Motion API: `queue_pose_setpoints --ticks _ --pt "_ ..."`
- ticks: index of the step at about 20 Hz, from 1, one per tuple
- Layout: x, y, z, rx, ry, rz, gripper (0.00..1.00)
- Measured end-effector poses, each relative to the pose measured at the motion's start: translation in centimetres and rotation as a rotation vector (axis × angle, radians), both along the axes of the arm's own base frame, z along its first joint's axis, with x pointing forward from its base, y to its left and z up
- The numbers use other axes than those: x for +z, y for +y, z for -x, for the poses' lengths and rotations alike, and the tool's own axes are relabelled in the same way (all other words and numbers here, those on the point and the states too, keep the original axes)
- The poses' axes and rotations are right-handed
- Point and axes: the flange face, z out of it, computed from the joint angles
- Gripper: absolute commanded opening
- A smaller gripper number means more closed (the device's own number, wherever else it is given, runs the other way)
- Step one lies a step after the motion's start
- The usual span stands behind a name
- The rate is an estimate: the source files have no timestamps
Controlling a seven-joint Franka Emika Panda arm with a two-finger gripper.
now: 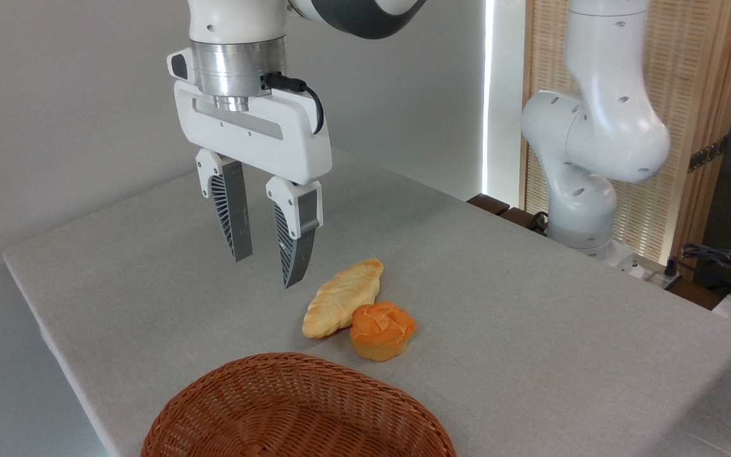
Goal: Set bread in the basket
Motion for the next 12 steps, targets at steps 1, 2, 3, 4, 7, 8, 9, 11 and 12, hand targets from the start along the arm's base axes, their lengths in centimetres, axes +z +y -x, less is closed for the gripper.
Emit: queue_pose_setpoints --ticks 1,2,3,4,7,8,9,11,12 --pt "0.0 -0.1 0.0 -0.001 0.000 0.001 1.00" --pt "0.0 -0.2 0.0 -0.004 0.001 0.001 1.00" --pt "0.0 -0.4 0.0 -0.006 0.002 0.001 1.00" --pt "-0.1 -0.6 0.0 -0.010 0.003 0.000 1.00" --pt "-0.7 -1.3 0.1 -0.023 0.019 0.000 1.00" --pt "-1.1 -1.6 0.2 -0.027 0.027 -0.001 1.00" --pt "-1.6 -1.7 0.3 -0.030 0.036 -0.002 1.00" --pt "-2.5 -2.1 0.5 -0.036 0.055 -0.004 1.00" --pt "-2.8 -2.3 0.6 -0.040 0.062 -0.004 1.00"
